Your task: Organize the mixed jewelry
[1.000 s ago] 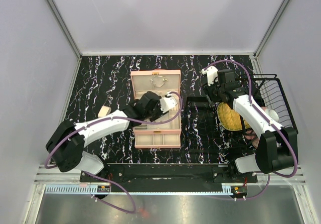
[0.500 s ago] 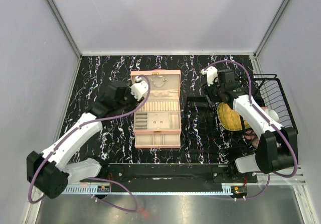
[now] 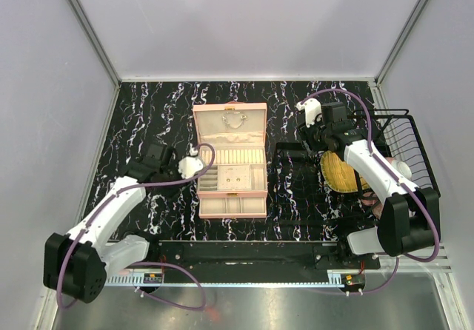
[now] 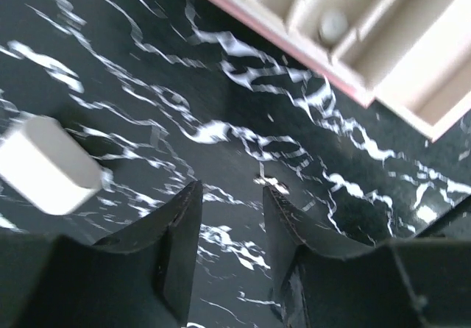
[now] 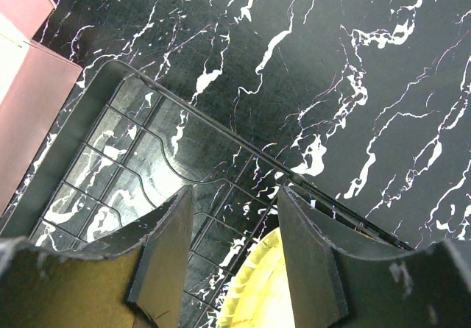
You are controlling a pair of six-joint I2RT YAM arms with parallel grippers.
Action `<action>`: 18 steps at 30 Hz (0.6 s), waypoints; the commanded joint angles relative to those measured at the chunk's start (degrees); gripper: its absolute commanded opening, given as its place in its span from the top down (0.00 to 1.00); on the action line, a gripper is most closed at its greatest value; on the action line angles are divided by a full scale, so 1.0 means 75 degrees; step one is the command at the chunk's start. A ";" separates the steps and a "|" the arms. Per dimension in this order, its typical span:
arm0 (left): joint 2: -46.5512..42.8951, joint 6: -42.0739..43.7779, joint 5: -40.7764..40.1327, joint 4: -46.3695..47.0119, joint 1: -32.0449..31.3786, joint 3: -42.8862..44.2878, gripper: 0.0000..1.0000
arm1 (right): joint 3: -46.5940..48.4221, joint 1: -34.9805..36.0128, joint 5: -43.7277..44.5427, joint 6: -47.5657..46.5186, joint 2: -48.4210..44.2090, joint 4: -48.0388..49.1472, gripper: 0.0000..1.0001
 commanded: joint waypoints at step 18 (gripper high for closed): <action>0.1136 0.0279 0.0223 0.1270 0.0718 -0.1280 0.57 | 0.0078 -0.0045 -0.0256 -0.0019 -0.0098 -0.0035 0.45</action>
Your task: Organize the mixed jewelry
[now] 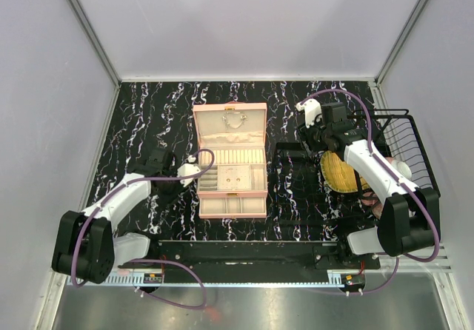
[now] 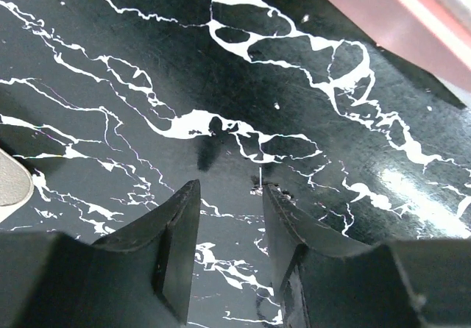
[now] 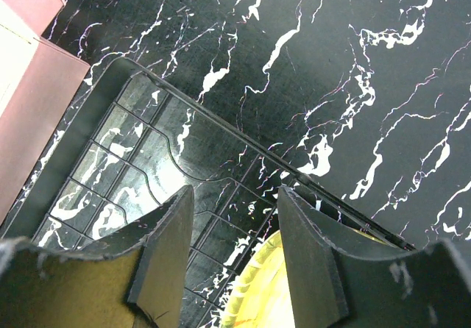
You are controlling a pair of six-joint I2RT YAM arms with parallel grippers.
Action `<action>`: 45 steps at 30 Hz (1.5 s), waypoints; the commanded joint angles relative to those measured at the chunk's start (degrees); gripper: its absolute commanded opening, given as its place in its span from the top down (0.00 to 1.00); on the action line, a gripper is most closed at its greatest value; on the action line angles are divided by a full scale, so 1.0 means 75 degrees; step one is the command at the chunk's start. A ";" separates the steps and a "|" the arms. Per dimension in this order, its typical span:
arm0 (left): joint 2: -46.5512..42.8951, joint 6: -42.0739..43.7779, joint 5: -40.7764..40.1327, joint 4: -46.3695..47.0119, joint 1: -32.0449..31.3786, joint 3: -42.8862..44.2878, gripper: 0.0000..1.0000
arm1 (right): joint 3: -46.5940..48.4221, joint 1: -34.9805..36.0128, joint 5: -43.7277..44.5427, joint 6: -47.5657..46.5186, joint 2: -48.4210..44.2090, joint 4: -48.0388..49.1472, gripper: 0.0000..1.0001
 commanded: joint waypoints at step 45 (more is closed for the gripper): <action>-0.0062 0.0105 0.0328 0.0358 0.0159 -0.0596 0.80 | 0.0089 -0.0045 -0.0092 -0.0008 -0.0051 0.0011 0.45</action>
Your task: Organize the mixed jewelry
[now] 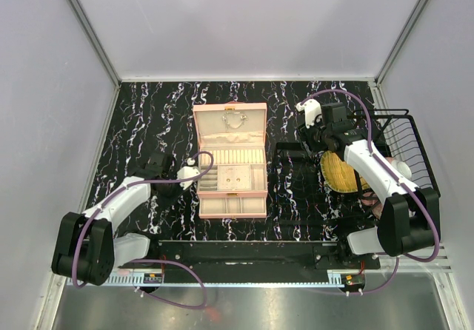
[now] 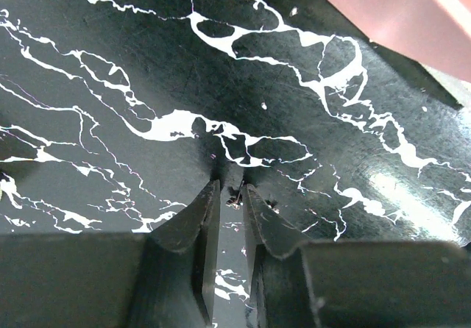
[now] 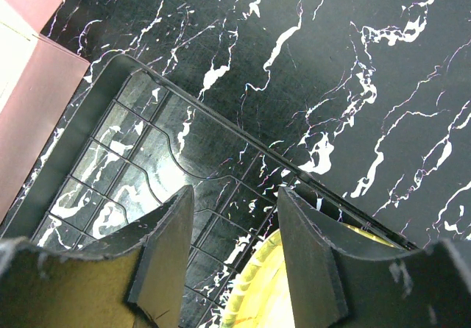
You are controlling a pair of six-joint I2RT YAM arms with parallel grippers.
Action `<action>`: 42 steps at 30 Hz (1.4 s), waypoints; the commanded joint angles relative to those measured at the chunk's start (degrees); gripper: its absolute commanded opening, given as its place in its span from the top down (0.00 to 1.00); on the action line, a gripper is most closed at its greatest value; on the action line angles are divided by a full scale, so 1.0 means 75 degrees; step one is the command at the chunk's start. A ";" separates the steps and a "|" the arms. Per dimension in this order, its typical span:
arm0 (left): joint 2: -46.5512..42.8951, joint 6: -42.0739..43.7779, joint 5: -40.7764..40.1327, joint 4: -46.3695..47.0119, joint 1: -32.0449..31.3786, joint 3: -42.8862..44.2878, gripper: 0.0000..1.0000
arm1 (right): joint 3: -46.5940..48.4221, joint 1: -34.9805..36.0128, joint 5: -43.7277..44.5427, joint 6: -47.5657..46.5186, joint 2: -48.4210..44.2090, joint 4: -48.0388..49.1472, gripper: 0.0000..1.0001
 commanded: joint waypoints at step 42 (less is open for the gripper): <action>0.1634 0.0819 0.0303 -0.0218 -0.0055 0.1778 0.76 | 0.0195 -0.0050 -0.0034 0.0039 0.0040 -0.0030 0.45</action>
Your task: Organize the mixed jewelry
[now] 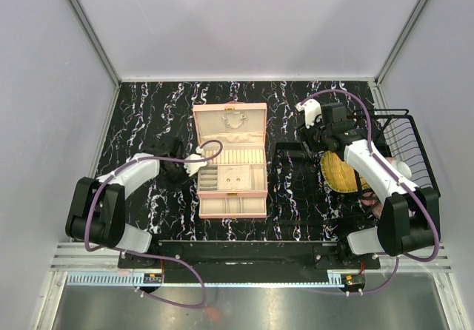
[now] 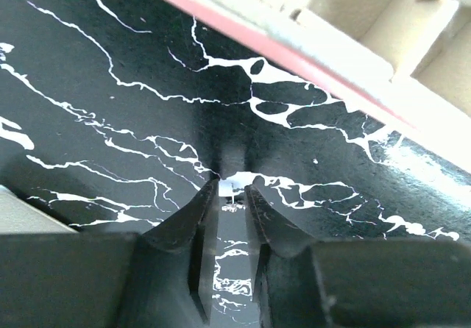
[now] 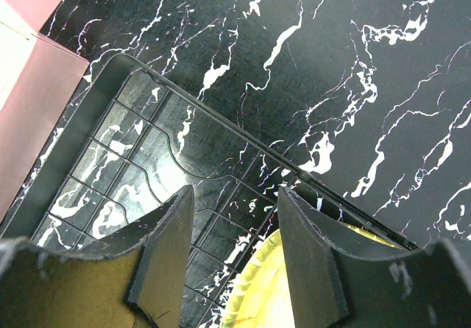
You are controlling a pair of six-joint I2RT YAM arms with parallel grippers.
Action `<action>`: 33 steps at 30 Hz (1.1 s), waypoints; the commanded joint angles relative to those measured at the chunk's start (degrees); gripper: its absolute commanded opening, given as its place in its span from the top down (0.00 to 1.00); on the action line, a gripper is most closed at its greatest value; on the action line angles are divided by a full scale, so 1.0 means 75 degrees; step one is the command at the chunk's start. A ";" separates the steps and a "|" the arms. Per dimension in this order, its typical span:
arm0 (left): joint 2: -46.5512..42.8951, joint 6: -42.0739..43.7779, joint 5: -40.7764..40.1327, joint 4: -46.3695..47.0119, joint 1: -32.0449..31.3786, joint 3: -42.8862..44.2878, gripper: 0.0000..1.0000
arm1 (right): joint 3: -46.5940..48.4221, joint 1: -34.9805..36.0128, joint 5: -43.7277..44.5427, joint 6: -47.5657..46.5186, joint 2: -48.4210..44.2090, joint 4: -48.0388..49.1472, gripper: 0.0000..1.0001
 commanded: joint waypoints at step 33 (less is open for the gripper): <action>-0.0784 -0.1168 -0.0508 0.0297 -0.0011 -0.0486 0.66 | 0.0207 -0.0039 -0.0098 0.0071 0.0005 -0.0103 0.45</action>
